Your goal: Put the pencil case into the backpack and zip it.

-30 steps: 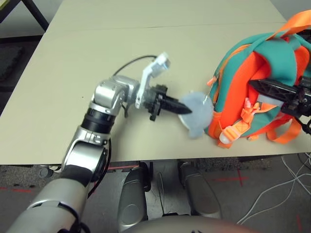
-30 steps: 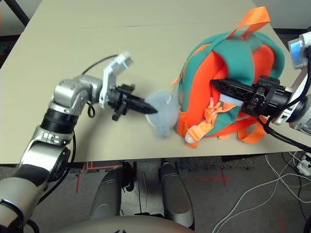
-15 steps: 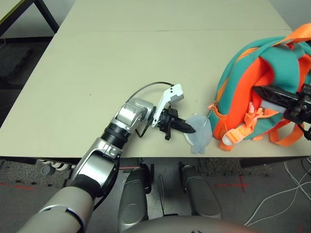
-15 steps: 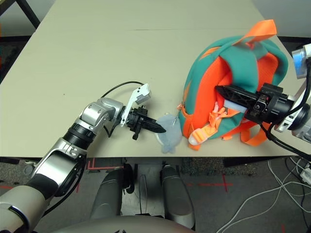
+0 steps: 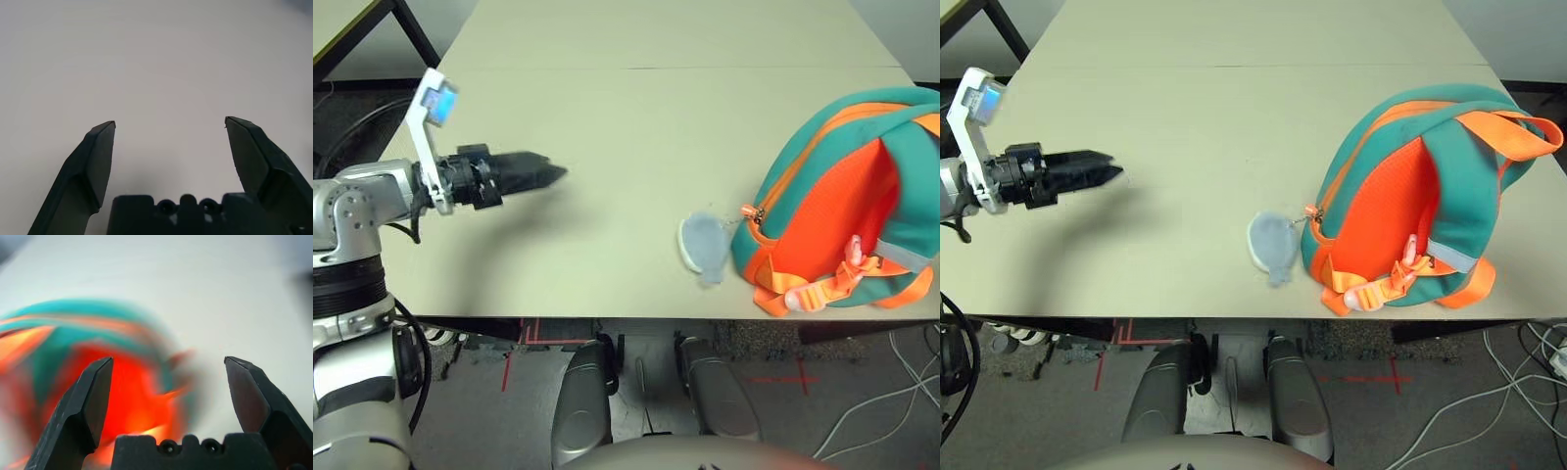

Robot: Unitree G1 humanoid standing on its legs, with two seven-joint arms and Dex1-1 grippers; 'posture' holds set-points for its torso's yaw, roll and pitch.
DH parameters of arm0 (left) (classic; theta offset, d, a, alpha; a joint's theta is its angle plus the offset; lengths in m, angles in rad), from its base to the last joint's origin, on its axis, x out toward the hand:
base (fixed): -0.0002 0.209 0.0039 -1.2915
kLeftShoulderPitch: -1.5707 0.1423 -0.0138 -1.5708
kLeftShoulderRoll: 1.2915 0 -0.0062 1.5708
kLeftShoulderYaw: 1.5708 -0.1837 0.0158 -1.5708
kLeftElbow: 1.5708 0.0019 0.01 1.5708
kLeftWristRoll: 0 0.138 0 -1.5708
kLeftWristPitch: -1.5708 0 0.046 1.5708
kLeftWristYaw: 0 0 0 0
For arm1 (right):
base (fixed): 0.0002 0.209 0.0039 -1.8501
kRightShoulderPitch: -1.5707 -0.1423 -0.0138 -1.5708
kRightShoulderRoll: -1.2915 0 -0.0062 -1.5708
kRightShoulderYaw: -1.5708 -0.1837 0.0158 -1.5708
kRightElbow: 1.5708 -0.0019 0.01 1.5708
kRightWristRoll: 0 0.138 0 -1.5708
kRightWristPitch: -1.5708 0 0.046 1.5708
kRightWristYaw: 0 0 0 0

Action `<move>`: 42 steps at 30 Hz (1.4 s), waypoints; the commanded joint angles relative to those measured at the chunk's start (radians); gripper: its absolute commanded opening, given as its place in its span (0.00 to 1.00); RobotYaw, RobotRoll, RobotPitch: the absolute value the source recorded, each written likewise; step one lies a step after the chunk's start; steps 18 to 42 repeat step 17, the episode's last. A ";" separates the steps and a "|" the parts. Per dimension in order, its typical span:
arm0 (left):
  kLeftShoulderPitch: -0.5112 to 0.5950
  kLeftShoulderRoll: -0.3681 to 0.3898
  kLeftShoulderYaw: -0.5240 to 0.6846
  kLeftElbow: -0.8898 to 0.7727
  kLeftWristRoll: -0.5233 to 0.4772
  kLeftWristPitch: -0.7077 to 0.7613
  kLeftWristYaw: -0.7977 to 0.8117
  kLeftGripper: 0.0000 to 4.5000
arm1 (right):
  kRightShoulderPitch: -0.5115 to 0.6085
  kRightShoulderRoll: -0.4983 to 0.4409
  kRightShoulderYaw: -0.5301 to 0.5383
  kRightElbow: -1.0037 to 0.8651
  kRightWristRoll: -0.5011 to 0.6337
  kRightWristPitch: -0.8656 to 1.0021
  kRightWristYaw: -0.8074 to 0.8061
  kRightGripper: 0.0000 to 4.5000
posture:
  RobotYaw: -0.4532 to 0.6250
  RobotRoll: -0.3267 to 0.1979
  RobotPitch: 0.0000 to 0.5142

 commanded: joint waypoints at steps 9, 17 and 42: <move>-0.071 -0.156 -0.092 0.581 0.294 -0.821 0.435 1.00 | -0.667 0.367 0.500 0.648 -0.450 -0.798 -0.098 1.00 | 0.31 0.62 0.37; -0.108 -0.228 -0.119 0.747 0.307 -0.904 0.485 1.00 | -0.685 0.464 0.574 0.846 -0.550 -0.999 -0.097 1.00 | 0.30 0.62 0.36; -0.108 -0.228 -0.119 0.747 0.307 -0.904 0.485 1.00 | -0.685 0.464 0.574 0.846 -0.550 -0.999 -0.097 1.00 | 0.30 0.62 0.36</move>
